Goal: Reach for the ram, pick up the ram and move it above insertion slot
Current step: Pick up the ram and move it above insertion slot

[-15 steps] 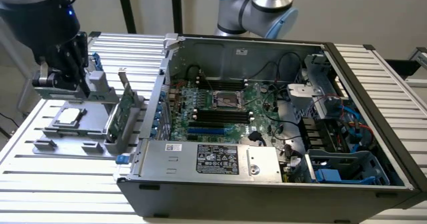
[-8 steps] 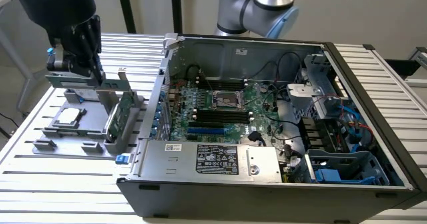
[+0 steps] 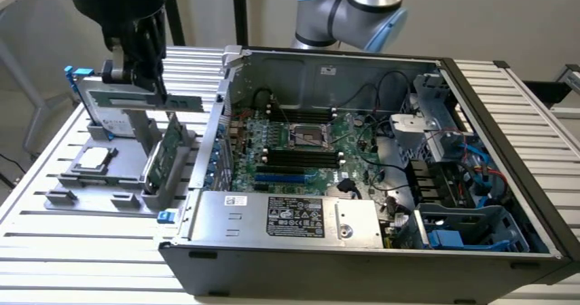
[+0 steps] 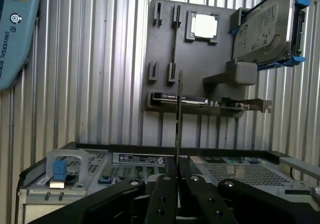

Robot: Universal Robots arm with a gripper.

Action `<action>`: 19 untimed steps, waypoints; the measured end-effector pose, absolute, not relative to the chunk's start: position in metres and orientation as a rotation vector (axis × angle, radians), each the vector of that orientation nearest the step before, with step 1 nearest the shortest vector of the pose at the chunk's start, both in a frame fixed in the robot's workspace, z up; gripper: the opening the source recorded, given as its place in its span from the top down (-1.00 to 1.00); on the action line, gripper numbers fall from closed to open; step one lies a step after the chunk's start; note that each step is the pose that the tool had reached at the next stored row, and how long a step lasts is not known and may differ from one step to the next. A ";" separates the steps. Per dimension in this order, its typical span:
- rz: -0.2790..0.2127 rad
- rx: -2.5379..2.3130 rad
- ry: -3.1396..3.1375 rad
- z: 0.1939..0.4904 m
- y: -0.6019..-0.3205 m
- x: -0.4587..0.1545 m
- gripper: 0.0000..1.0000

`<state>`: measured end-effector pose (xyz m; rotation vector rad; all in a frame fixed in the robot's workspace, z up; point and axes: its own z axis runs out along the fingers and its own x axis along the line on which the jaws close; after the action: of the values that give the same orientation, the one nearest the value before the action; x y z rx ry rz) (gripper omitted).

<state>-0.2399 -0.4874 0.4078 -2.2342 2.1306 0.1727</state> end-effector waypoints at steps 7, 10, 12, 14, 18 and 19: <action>0.212 -2.221 2.102 0.410 -0.487 -0.210 0.73; 0.222 -2.220 2.092 0.410 -0.487 -0.199 0.73; 0.224 -2.222 2.087 0.410 -0.487 -0.193 0.73; 0.225 -2.225 2.084 0.410 -0.487 -0.187 0.73; 0.225 -2.229 2.079 0.410 -0.487 -0.175 0.73; 0.224 -2.230 2.078 0.410 -0.487 -0.172 0.73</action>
<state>-0.1722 -0.4875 0.4099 -2.2296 2.0778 0.2244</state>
